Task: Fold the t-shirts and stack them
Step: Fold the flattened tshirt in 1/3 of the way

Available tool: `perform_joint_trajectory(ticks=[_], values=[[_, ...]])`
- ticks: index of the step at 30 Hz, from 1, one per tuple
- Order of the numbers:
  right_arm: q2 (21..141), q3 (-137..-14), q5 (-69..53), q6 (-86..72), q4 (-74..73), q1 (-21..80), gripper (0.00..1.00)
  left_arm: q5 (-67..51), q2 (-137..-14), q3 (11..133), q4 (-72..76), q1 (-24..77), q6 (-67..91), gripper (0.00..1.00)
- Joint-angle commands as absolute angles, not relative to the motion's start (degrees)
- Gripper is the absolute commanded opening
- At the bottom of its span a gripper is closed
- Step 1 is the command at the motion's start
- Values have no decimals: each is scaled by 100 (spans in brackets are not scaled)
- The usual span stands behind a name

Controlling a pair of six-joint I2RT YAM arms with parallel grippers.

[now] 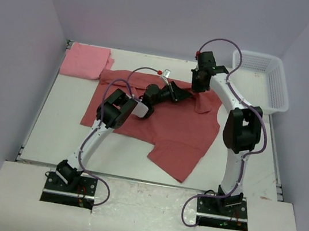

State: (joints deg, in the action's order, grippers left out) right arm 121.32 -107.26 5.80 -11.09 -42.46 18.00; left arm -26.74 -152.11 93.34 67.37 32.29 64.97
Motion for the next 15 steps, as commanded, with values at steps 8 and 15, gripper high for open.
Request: perform_joint_trajectory(ticks=[8, 15], values=[[11707, -10793, 536, -1072, -4236, 1846, 0, -2566, -14810, 9387, 6679, 3261, 6196, 32], [11681, -10749, 545, -1046, -4219, 1872, 0, -2514, -14599, 8956, 6997, 3252, 6258, 47]])
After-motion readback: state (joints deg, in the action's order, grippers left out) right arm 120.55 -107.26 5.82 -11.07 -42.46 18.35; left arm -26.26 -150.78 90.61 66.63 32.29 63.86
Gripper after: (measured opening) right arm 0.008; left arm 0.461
